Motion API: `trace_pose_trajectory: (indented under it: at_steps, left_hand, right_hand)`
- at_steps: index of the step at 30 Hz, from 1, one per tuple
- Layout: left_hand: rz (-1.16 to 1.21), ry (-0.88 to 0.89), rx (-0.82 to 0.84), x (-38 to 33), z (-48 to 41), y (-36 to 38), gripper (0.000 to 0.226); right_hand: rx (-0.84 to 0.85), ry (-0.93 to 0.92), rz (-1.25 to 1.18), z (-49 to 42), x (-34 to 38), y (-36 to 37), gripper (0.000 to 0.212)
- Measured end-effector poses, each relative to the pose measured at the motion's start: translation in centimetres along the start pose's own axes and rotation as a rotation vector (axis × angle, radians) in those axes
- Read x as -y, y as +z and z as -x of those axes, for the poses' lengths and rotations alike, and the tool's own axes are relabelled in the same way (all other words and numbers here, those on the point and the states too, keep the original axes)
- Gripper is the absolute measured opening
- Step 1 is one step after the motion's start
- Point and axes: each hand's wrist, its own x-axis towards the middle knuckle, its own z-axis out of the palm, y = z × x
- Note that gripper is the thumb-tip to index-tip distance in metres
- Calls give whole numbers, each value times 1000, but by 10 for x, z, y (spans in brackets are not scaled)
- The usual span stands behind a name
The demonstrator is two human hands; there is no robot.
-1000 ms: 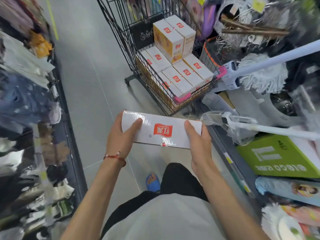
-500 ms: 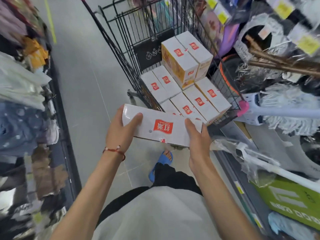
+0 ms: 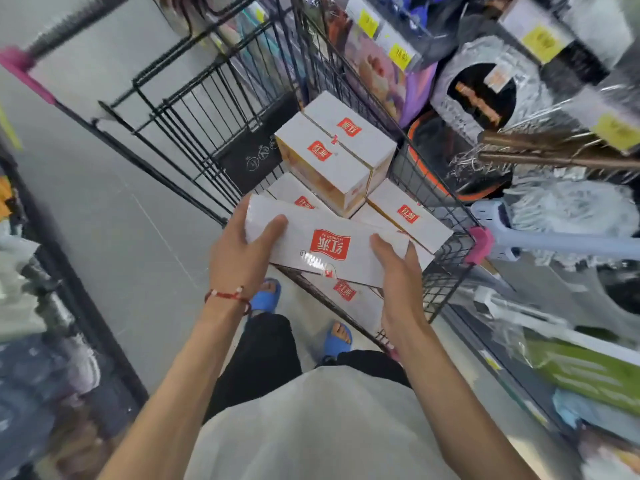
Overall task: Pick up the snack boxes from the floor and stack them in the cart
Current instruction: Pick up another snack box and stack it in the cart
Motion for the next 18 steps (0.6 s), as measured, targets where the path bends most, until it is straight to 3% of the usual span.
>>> trace_pose_trajectory:
  at_steps: [6, 12, 14, 18]
  left_hand:
    - [-100, 6, 213, -14, -98, -14, 55]
    - [-138, -26, 410, -16, -188, -19, 35]
    - [-156, -40, 467, -12, -211, -18, 29]
    - [-172, -92, 518, 0, -249, -9, 30]
  right_hand:
    - [-140, 70, -100, -23, -7, 62, 53]
    - [-255, 164, -53, -55, -19, 120, 120]
    - [-288, 178, -30, -69, -21, 133, 121]
    - [-307, 131, -12, -98, -20, 144, 91]
